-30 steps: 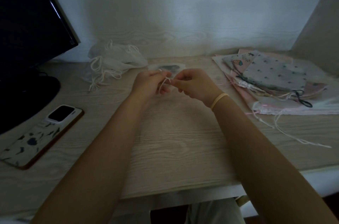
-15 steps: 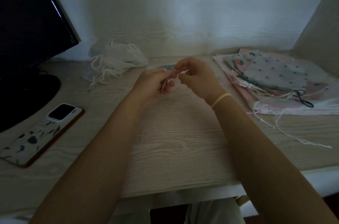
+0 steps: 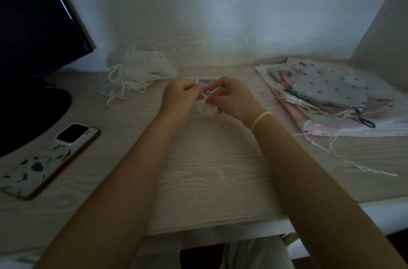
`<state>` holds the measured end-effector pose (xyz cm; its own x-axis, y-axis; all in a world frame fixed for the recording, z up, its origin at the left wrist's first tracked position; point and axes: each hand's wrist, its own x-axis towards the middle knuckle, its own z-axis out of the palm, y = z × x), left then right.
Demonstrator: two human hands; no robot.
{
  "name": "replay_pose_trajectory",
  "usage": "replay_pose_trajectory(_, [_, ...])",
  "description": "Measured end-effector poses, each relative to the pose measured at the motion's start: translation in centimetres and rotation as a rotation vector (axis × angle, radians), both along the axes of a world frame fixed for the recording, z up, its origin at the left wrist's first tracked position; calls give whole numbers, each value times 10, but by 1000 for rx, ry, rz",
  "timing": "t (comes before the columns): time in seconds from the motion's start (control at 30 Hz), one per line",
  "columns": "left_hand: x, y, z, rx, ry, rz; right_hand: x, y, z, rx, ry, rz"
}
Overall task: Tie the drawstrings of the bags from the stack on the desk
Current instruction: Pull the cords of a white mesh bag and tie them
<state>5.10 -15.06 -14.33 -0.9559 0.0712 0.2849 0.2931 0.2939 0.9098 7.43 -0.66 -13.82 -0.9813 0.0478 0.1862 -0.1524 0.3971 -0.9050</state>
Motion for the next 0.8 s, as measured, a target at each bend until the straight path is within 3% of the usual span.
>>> replay_pose_trajectory(0.23, [0, 4, 4, 462, -218, -258, 4, -3, -3, -52, -91, 160])
replay_pose_trajectory(0.37, [2, 0, 6, 436, -240, -281, 5, -2, -2, 13, -89, 96])
replay_pose_trajectory(0.57, [-1, -1, 6, 429, -257, -148, -2, 4, 1, -316, -67, -117])
replay_pose_trajectory(0.8, [0, 0, 5, 391, -302, -83, -8, 10, -4, -141, 66, -277])
